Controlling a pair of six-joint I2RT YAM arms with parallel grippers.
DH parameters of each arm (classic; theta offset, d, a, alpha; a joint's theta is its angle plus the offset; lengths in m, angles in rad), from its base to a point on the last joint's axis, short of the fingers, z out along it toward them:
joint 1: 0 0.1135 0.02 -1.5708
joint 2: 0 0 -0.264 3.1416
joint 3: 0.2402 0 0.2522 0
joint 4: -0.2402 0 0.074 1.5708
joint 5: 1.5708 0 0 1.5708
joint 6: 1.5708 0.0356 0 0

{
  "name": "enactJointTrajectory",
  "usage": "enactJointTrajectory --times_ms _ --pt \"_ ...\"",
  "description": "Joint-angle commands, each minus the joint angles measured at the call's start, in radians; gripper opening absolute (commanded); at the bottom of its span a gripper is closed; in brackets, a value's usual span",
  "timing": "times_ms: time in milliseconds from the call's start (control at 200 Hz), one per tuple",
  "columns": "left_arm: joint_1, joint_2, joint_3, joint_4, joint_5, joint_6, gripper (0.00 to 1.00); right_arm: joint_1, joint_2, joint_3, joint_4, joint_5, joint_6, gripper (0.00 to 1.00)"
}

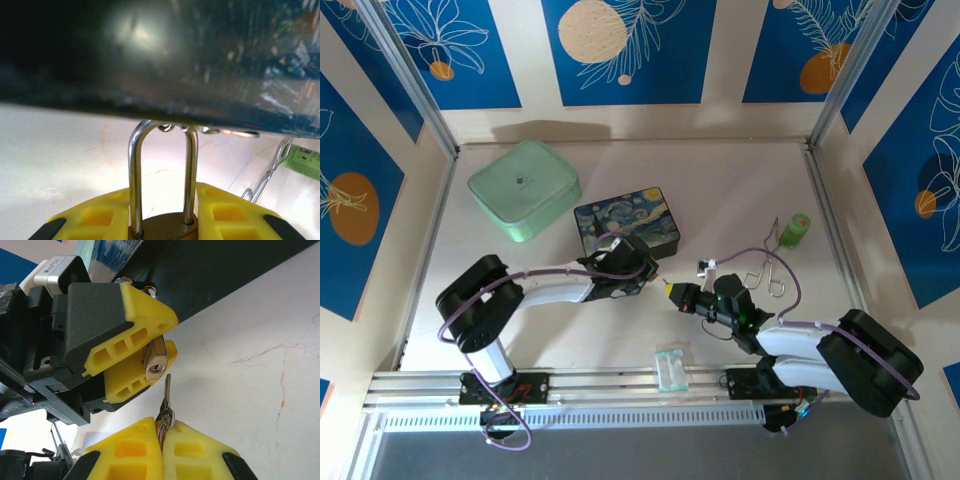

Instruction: Unlock the padlock with the key

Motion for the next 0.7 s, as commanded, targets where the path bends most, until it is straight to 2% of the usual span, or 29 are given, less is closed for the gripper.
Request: enactJointTrajectory --times_ms 0,250,465,695 --pt "0.004 0.031 0.004 0.049 0.058 -0.116 0.24 -0.005 0.017 0.03 0.009 -0.006 -0.003 0.0" --pt "0.004 0.02 0.007 0.027 0.041 -0.118 0.23 -0.003 0.075 0.061 0.067 -0.027 0.006 0.0" --pt "0.004 0.036 0.011 0.051 0.06 -0.125 0.23 -0.003 0.097 0.093 0.04 -0.032 0.002 0.0" --pt "0.004 0.011 0.018 0.018 0.028 -0.103 0.23 0.0 0.122 0.074 0.072 -0.014 0.018 0.0"
